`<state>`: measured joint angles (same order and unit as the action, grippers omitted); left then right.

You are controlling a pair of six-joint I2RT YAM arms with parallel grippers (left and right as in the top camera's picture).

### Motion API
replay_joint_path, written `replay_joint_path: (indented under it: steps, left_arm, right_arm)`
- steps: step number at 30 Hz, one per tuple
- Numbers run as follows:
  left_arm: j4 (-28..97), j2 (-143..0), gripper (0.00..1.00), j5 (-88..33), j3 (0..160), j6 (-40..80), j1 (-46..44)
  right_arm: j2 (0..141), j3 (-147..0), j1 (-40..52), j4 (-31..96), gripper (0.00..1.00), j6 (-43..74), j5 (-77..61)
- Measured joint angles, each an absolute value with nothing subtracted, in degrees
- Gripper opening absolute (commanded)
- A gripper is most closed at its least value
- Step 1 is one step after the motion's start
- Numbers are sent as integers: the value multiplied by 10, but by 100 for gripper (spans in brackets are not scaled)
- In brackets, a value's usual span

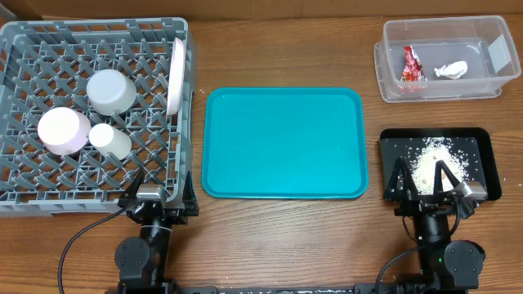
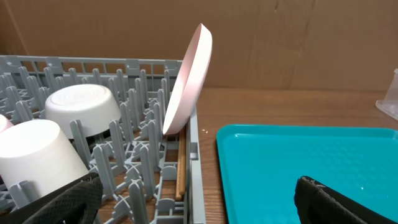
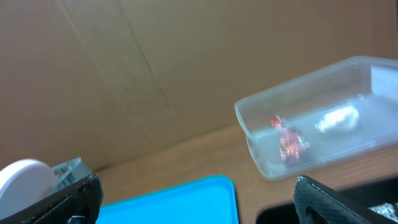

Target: Sort waste into correct bins and load items into the dishwasher

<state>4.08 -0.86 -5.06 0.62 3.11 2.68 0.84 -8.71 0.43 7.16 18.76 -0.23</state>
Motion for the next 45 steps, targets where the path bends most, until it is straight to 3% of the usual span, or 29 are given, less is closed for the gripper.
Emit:
replay_joint_path:
  steps: [18, 31, 45]
  left_arm:
    - [41, -9, 100, -51, 6, 31, 27]
    - [41, -9, 100, -51, 6, 31, 27]
    - [41, -9, 100, -51, 6, 31, 27]
  right_arm:
    - [8, -12, 4, -94, 100, 157, -2]
    - [8, -11, 4, 54, 100, 78, -2]
    - [8, -11, 4, 52, 100, 63, -2]
